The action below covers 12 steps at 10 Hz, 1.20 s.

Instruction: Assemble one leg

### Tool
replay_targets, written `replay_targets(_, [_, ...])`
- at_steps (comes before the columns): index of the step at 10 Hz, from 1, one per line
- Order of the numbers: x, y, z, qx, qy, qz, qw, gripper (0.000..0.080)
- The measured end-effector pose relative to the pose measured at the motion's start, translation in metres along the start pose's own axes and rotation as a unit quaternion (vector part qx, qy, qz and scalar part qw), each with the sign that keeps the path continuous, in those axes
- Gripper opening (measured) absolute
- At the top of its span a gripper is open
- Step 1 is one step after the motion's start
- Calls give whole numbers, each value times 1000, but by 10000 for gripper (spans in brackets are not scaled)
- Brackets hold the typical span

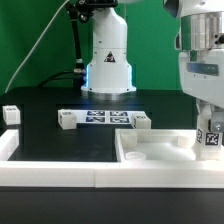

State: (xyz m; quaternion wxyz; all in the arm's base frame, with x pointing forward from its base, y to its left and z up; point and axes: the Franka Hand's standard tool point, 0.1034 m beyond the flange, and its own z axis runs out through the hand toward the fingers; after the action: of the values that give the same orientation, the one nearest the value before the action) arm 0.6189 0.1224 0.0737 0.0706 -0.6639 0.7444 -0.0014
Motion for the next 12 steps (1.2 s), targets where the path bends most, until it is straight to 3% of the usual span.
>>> replay_targets(2, [1, -1, 0, 1, -7, 93, 996, 291])
replay_targets(6, [2, -2, 0, 1, -18, 147, 989, 291])
replay_targets(7, [2, -2, 0, 1, -18, 124, 992, 484])
replay_targets(8, [4, -3, -1, 2, -19, 96, 995, 600])
replay_targets(11, [6, -4, -1, 5, -17, -58, 998, 645])
replay_targets(12, [6, -2, -1, 1, -17, -100, 995, 645])
